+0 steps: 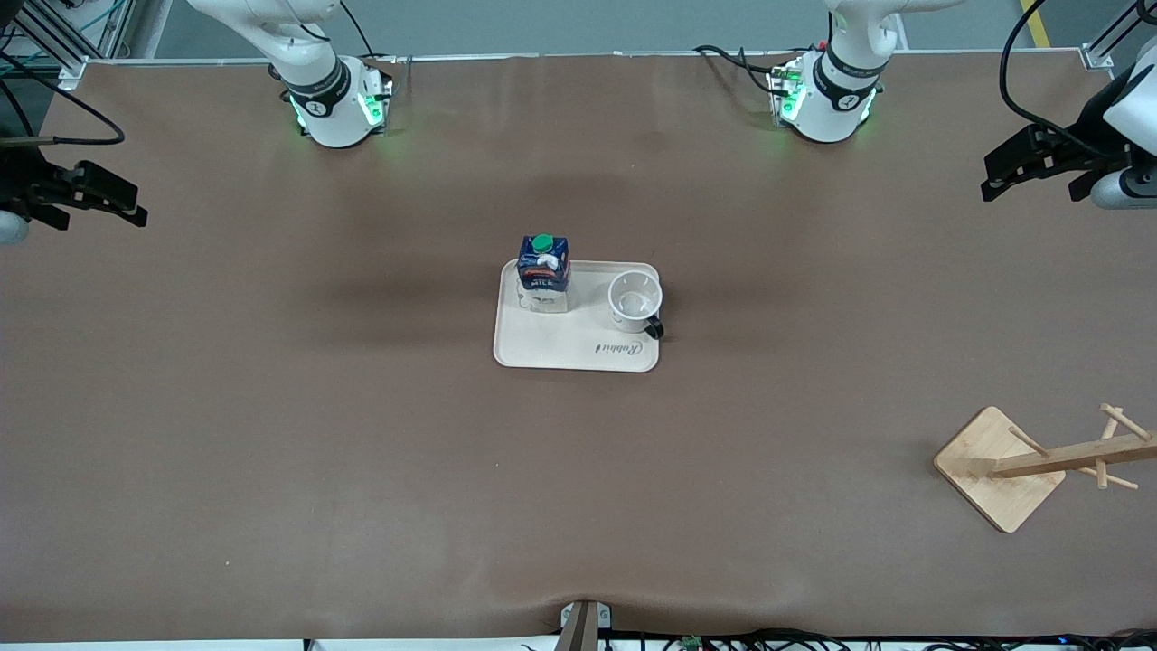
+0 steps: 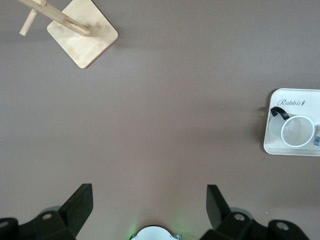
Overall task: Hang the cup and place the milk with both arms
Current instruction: 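Reach the left gripper toward the white mug on the tray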
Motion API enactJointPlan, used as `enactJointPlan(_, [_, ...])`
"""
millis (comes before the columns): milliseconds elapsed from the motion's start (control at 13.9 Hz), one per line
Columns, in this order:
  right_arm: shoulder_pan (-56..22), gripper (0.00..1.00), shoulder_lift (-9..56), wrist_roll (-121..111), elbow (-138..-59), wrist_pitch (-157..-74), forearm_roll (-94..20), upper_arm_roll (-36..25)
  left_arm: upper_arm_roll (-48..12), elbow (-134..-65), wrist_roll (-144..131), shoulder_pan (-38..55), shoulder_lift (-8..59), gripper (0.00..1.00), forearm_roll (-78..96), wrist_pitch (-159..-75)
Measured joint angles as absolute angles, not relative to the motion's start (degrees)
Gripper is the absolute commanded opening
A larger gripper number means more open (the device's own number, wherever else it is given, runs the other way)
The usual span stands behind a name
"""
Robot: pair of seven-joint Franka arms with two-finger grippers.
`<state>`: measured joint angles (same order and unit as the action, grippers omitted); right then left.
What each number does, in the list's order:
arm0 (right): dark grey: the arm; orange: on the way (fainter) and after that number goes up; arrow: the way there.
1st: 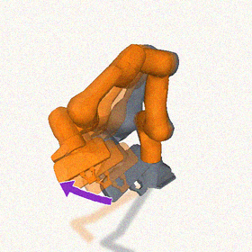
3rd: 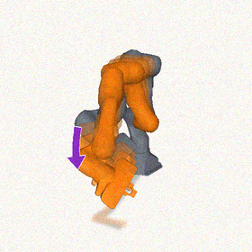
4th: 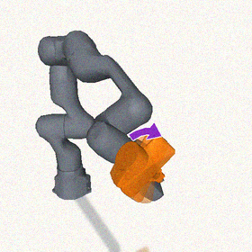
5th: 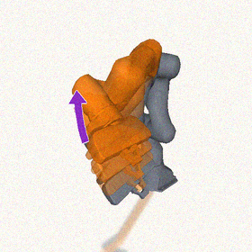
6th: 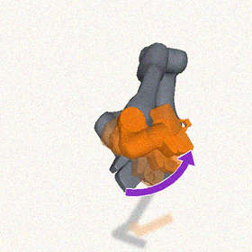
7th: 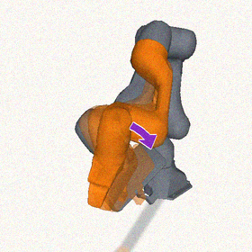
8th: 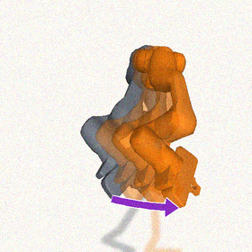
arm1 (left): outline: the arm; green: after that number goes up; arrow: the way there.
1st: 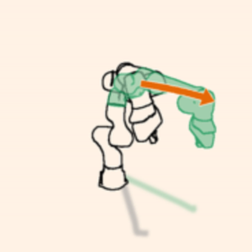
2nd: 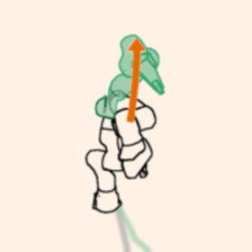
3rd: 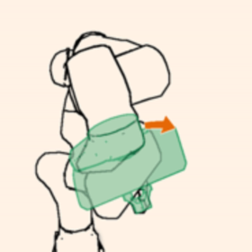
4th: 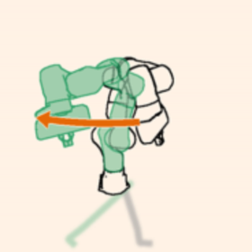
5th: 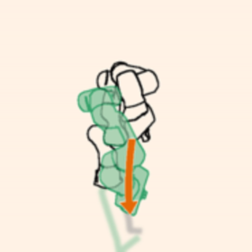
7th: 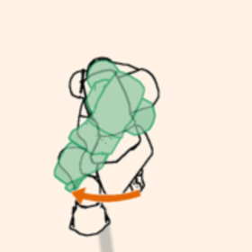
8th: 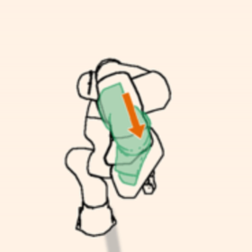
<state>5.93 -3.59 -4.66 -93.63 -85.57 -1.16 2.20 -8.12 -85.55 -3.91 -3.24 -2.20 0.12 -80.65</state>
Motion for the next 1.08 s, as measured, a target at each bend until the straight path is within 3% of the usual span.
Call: enactJointPlan(1077, [6.3, 1.00, -3.5, -4.8, -93.5, -85.4, -1.4, 2.9, -10.5, -84.3, -7.8, -2.7, 1.5, 1.00, -0.3, -80.8])
